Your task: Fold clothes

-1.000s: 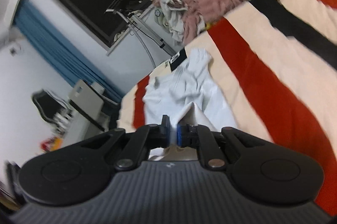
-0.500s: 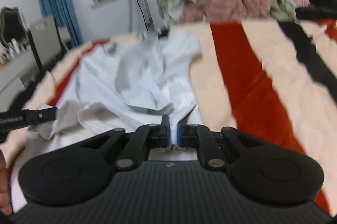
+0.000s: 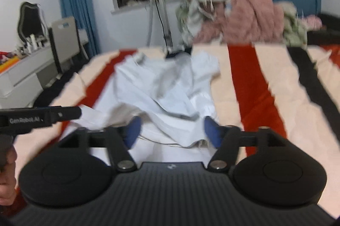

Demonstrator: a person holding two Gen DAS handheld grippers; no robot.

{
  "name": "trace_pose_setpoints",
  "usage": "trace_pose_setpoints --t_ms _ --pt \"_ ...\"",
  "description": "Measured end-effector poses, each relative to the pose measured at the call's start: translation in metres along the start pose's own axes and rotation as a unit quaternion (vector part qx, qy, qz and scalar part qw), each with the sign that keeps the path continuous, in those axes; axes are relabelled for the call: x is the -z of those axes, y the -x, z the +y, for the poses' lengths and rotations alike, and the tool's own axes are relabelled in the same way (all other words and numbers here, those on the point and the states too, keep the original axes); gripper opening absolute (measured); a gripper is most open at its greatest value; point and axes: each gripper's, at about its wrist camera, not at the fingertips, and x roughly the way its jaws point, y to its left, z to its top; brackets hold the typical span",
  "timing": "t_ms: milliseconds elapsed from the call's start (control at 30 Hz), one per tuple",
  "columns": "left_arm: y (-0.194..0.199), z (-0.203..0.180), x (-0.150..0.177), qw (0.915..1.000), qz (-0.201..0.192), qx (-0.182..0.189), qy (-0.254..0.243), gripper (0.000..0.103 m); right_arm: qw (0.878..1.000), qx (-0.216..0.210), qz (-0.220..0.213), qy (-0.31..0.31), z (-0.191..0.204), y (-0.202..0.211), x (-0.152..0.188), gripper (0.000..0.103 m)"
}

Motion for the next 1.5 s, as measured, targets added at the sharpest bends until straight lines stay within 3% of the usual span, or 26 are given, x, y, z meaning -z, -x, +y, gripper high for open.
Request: trace_pose_setpoints --t_ms 33,167,433,633,967,1067,1133,1233,1300,1367,1433,1500 --pt "0.015 -0.004 -0.001 1.0 -0.008 0.0 -0.004 0.082 1.0 -0.001 -0.009 0.002 0.004 0.014 -0.002 0.074" --pt "0.072 -0.011 0.004 0.9991 -0.042 0.005 -0.009 0.092 0.999 0.005 -0.046 0.007 0.018 0.066 -0.003 0.081" --pt "0.146 -0.018 0.037 0.9973 -0.073 -0.005 -0.001 0.101 0.997 0.008 -0.075 -0.012 0.029 0.143 0.02 0.082" --pt "0.149 -0.024 0.046 0.9975 -0.07 -0.007 -0.013 0.102 0.995 0.017 -0.092 0.013 0.041 0.157 0.028 0.082" --pt "0.132 -0.021 0.051 0.9987 -0.049 -0.007 -0.009 0.102 0.998 0.027 -0.063 0.01 0.041 0.142 0.032 0.082" --pt "0.127 -0.018 0.052 0.9994 -0.032 0.005 0.008 0.102 0.998 0.033 -0.058 0.011 0.042 0.139 0.034 0.082" --pt "0.119 -0.011 0.055 0.9984 -0.002 0.035 0.044 0.102 0.998 0.036 -0.052 0.004 0.04 0.136 0.035 0.082" --pt "0.095 0.006 0.065 0.9844 0.069 0.089 0.136 0.102 0.998 0.039 -0.038 -0.014 0.035 0.132 0.037 0.082" --pt "0.073 0.019 0.078 0.9644 0.118 0.117 0.206 0.101 0.997 0.025 -0.009 -0.067 0.023 0.123 0.041 0.082" --pt "0.05 0.031 0.093 0.9399 0.162 0.135 0.268 0.098 0.987 -0.006 0.028 -0.156 0.003 0.112 0.05 0.082" --pt "0.033 0.039 0.103 0.9232 0.183 0.151 0.303 0.098 0.956 -0.052 0.069 -0.28 -0.022 0.096 0.067 0.082" --pt "0.022 0.046 0.106 0.9167 0.171 0.157 0.325 0.097 0.903 -0.101 0.099 -0.405 -0.044 0.077 0.091 0.083"
